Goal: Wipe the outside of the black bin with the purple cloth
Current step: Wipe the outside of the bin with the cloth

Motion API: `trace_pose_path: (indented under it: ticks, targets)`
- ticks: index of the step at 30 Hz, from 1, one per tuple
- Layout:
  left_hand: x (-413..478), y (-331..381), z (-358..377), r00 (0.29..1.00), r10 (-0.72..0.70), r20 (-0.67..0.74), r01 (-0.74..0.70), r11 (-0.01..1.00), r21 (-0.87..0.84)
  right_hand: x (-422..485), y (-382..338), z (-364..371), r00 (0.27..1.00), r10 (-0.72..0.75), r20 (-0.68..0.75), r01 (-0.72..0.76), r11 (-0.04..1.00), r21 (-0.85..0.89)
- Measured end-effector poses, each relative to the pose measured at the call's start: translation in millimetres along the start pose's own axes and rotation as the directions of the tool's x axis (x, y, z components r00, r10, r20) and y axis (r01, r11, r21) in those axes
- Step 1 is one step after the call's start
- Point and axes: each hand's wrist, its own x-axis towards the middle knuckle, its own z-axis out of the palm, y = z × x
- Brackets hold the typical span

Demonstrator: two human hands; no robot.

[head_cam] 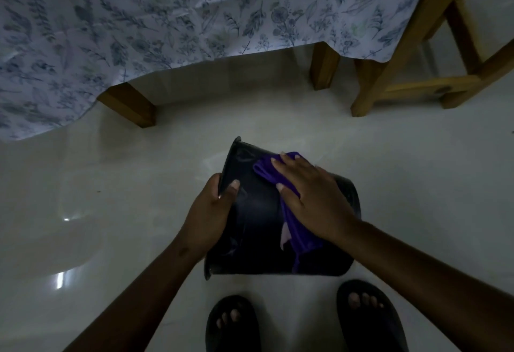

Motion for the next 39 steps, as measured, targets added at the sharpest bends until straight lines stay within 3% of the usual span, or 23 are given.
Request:
trace_pose_path:
  ticks: [3, 7, 10, 14, 16, 18, 21, 24, 29, 34, 39]
  targets:
    - [9, -2, 2, 0.995, 0.024, -0.092, -0.017, 0.997, 0.073, -9, -6, 8, 0.999, 0.032, -0.035, -0.034, 0.998, -0.061]
    - [28, 8, 5, 0.995, 0.018, -0.098, -0.010, 0.996, 0.091, -63, -19, 26, 0.993, -0.114, -0.039, 0.103, 0.972, -0.213]
    - [30, 8, 6, 0.992, 0.080, -0.101, -0.062, 0.983, 0.172, -66, -18, 26, 0.989, -0.134, -0.058, 0.122, 0.977, -0.172]
    - [17, -1, 5, 0.984, 0.141, -0.112, -0.112, 0.967, 0.227, -9, -1, 6, 0.989, 0.110, -0.094, -0.111, 0.994, -0.008]
    - [12, -4, 5, 0.983, 0.137, -0.126, -0.104, 0.966, 0.237, 22, 19, -6, 0.957, 0.286, 0.044, -0.290, 0.946, 0.148]
    - [15, -3, 4, 0.983, 0.128, -0.135, -0.093, 0.967, 0.238, 24, 25, -8, 0.943, 0.318, 0.099, -0.331, 0.930, 0.159]
    - [30, 5, 4, 0.987, 0.098, -0.129, -0.064, 0.967, 0.247, -21, 0, 6, 0.991, 0.126, -0.053, -0.128, 0.991, -0.027]
    - [40, 14, 6, 0.994, 0.062, -0.092, -0.044, 0.981, 0.187, -61, -21, 24, 0.998, -0.039, -0.049, 0.033, 0.992, -0.125]
    - [22, 1, -5, 0.994, 0.087, 0.059, -0.089, 0.996, 0.031, -32, -5, 13, 0.997, -0.010, -0.070, 0.003, 0.995, -0.099]
    - [13, 0, 2, 0.991, 0.103, -0.084, -0.091, 0.987, 0.135, 4, 0, 2, 0.989, 0.116, -0.091, -0.120, 0.992, -0.049]
    - [32, 14, 5, 0.993, 0.056, -0.105, -0.044, 0.993, 0.105, -54, -19, 28, 0.985, -0.170, -0.026, 0.159, 0.957, -0.244]
